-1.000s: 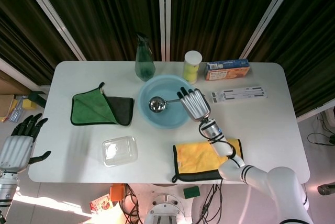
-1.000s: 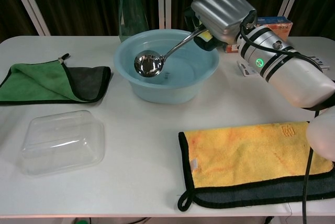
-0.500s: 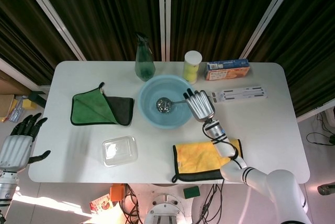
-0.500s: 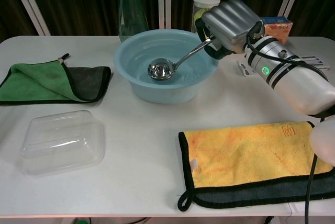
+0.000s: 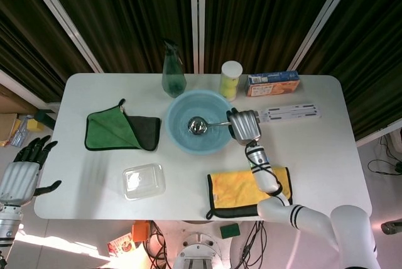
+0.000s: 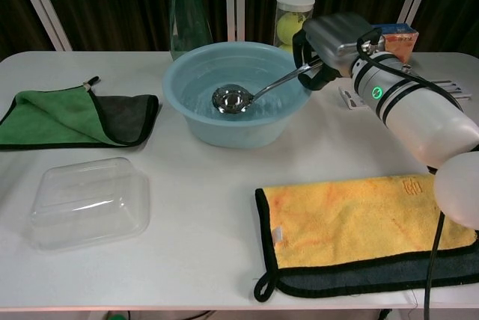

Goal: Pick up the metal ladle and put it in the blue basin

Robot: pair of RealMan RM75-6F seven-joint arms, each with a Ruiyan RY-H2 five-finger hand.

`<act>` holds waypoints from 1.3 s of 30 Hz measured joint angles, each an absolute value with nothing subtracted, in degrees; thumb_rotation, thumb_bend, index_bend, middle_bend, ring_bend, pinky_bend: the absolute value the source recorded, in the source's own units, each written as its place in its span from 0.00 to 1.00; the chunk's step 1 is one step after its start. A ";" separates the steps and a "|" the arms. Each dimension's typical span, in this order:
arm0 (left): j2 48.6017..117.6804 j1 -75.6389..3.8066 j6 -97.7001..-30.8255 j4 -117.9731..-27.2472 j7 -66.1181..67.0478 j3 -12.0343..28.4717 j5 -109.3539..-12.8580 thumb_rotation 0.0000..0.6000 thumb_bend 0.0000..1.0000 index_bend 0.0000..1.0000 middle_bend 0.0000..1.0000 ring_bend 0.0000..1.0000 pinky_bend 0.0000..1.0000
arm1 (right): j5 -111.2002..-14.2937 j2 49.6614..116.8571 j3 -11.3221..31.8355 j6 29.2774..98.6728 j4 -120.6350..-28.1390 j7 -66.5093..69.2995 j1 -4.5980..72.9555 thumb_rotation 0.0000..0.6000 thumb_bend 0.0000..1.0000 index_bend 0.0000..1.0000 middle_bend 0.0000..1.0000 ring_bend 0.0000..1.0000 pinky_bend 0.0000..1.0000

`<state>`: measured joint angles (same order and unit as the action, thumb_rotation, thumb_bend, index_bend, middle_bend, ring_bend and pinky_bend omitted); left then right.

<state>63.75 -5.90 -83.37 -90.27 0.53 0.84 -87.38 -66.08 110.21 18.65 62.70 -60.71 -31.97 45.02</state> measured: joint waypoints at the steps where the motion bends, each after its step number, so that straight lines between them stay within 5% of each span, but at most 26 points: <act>1: 63.71 -5.95 -83.33 -90.24 0.48 0.83 -87.41 1.00 0.09 0.12 0.05 0.04 0.18 | -64.16 109.64 19.31 62.17 -62.60 -33.59 44.87 1.00 0.62 1.00 0.47 0.75 0.89; 19: 63.70 -6.24 -82.70 -89.93 -0.31 0.75 -87.16 1.00 0.09 0.12 0.05 0.04 0.17 | -43.65 105.80 23.71 61.43 -76.25 -47.81 46.53 1.00 0.62 1.00 0.47 0.75 0.89; 39: 63.83 -6.85 -81.24 -89.65 -0.64 0.76 -86.34 1.00 0.09 0.12 0.05 0.04 0.17 | -34.57 101.95 24.25 68.37 -85.52 -55.74 51.08 1.00 0.62 1.00 0.47 0.75 0.90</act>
<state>63.83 -6.85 -81.24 -89.65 -0.64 0.76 -86.34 -34.57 101.95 24.25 68.37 -85.52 -55.74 51.08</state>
